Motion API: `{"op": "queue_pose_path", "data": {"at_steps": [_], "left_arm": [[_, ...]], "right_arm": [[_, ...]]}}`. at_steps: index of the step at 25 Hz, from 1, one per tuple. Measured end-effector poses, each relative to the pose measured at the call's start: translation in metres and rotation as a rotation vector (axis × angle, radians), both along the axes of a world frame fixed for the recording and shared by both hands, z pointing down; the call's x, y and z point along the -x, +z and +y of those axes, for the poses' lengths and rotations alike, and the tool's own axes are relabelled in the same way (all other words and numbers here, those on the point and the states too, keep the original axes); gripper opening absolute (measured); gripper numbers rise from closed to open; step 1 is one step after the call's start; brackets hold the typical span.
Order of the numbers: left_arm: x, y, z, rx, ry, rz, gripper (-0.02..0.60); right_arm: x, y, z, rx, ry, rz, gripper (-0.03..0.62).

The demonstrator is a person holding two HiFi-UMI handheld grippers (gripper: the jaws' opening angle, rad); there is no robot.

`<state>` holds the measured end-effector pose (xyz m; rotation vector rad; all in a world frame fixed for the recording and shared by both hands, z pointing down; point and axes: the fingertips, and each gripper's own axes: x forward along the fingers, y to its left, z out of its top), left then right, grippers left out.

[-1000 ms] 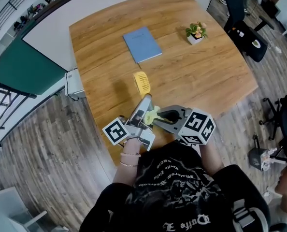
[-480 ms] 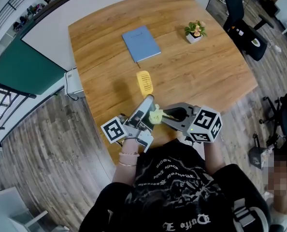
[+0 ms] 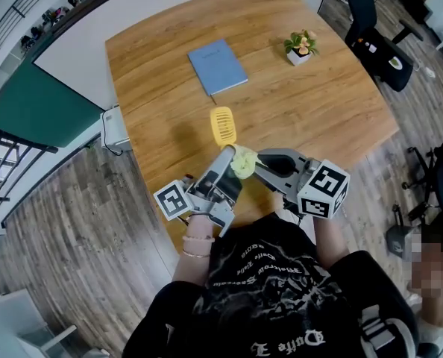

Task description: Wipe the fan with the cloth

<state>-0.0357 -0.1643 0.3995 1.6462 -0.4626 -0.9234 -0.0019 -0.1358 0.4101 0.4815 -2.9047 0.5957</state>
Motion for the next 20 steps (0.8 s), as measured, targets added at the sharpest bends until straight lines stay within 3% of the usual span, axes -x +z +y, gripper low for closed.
{"op": "queue_pose_path", "data": {"at_steps": [13,20], "left_arm": [[-0.019,-0.008,0.009,-0.032,0.109,0.034,0.198],[-0.030,0.014,0.020,0.012,0.174,-0.092,0.198]], "right_arm": [[-0.016,-0.033,-0.034,0.047,0.178,-0.263,0.061],[-0.021,-0.048,-0.044,0.057,0.220,-0.350,0.061]]}}
